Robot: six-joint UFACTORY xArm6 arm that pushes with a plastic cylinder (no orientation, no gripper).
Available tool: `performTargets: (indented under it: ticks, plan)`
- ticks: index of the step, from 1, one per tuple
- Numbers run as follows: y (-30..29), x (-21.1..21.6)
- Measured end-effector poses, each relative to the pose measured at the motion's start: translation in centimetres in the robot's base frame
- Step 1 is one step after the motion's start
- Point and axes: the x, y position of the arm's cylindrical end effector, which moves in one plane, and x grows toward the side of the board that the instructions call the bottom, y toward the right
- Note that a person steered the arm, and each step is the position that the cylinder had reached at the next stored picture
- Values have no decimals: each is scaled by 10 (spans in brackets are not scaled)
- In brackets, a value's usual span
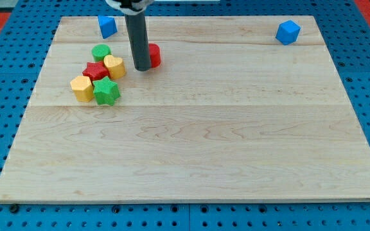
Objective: Move the blue cube towards the top center of the board
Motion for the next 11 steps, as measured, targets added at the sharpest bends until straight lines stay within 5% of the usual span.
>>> performTargets:
  ticks: [1, 3, 4, 6, 7, 8, 11]
  plan:
    - [6, -43]
    - [108, -61]
    - [161, -34]
    - [377, -37]
    - [397, -73]
    - [337, -93]
    - [285, -47]
